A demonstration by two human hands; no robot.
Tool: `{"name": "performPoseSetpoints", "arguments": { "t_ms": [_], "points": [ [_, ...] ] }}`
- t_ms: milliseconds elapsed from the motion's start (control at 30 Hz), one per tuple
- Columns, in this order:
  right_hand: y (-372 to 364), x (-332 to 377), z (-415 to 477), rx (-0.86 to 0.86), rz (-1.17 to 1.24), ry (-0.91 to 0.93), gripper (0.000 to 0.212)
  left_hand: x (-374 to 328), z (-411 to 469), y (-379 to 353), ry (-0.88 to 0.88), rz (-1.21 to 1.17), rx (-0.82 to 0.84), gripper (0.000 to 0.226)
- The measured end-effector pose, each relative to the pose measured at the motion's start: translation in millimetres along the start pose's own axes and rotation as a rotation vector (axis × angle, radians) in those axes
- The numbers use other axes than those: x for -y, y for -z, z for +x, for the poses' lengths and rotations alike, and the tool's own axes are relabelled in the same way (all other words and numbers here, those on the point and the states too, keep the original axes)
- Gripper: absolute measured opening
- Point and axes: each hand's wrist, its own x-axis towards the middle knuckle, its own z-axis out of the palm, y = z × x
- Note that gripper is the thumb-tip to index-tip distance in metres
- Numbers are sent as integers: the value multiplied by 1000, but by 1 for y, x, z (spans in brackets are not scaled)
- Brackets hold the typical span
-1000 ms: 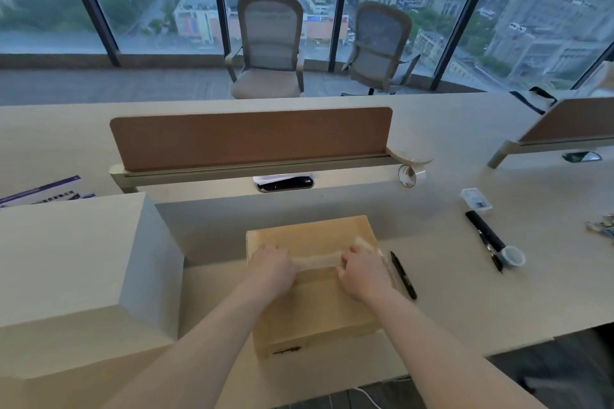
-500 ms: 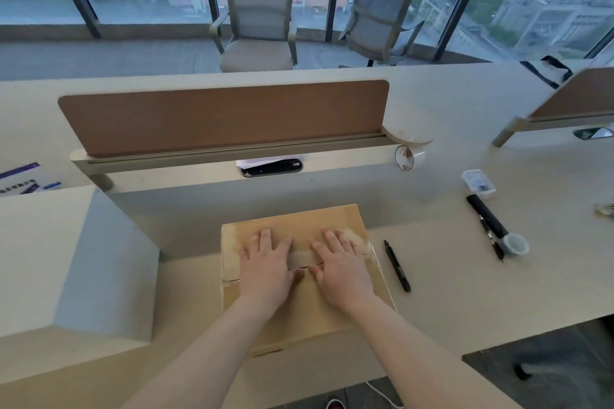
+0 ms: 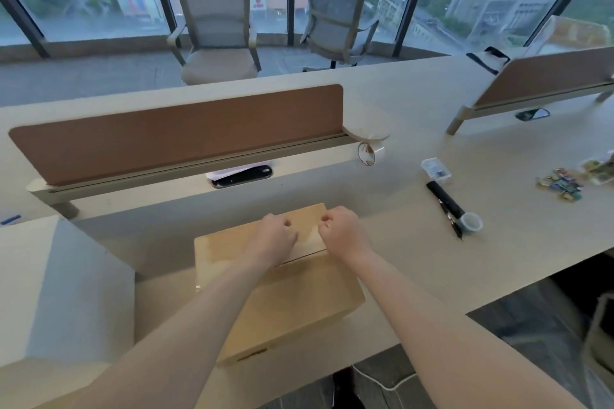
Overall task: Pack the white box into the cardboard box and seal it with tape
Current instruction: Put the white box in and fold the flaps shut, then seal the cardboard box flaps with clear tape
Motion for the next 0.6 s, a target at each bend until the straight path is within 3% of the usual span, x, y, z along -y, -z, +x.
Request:
{"name": "performPoseSetpoints", "arguments": {
  "t_ms": [267, 600],
  "points": [
    [61, -72, 76, -56, 66, -123, 24, -98, 86, -7, -55, -220, -13, 23],
    [92, -176, 212, -43, 175, -253, 18, -179, 229, -54, 107, -431, -87, 9]
  ]
}}
